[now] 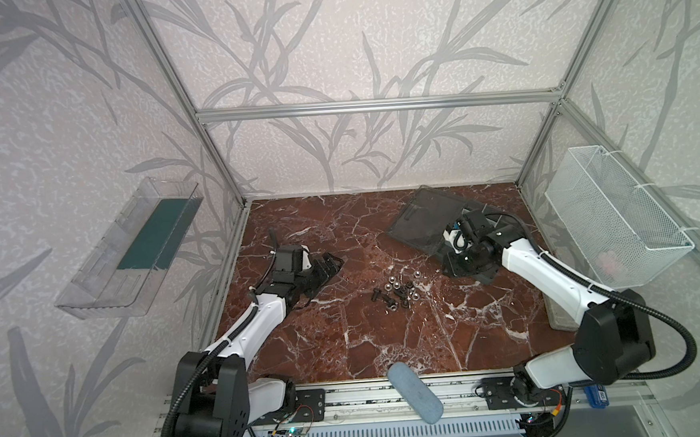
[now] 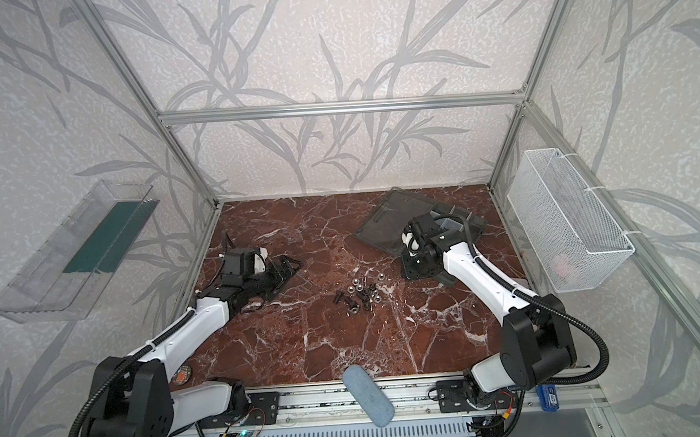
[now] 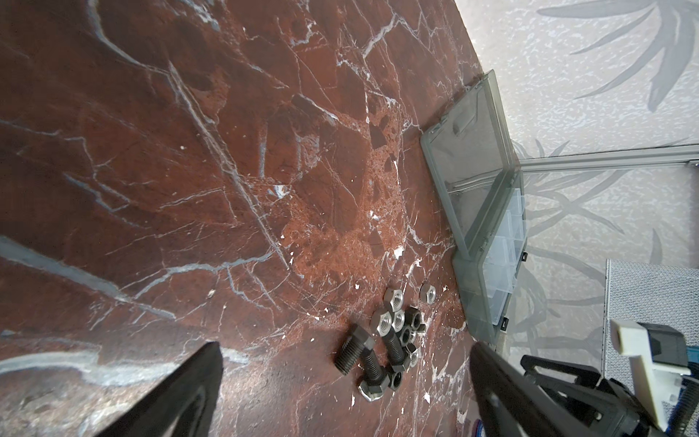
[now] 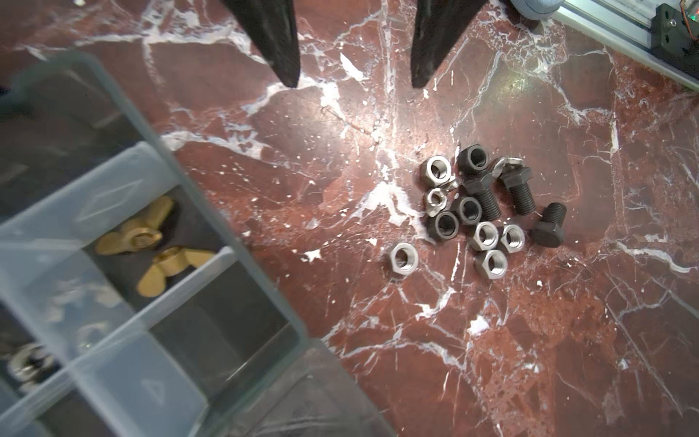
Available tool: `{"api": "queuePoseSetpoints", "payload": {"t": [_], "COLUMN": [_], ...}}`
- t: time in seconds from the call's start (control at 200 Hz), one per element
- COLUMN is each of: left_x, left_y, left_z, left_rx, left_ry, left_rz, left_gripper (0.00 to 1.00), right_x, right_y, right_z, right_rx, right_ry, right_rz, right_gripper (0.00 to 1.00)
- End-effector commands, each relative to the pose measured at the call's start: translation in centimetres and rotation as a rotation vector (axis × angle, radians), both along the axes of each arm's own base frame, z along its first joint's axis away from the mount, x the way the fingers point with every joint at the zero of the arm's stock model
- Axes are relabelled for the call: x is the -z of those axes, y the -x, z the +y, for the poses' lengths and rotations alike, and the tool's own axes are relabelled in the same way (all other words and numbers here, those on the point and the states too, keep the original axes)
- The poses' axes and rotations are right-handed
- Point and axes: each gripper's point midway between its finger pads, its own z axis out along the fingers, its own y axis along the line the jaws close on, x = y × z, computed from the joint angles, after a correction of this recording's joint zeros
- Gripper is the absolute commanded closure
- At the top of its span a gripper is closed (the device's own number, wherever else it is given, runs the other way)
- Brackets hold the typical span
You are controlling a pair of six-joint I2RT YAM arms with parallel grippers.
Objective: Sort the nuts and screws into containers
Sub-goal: 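Move the right gripper back over the pile toward a steel wing nut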
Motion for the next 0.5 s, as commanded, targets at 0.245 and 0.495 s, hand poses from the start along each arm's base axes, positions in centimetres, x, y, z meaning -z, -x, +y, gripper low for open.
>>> {"api": "queuePoseSetpoints", "payload": {"t": [0.245, 0.495], "left_x": [0.2, 0.3], "left_y": [0.1, 0.2], "left_z": [-0.2, -0.1], "left_rx": [0.005, 0.002], "left_ry": [0.007, -0.002], "left_rz": [0.004, 0.007], "left_gripper": [0.01, 0.00], "right_x": [3.0, 5.4], "right_y": [0.5, -1.0], "right_z": [4.7, 6.3], "right_rx": [0.077, 0.096], "right_ry": [-0.067, -0.055], "right_rz": [0.018, 0.057], "right_gripper": [0.51, 0.53]}}
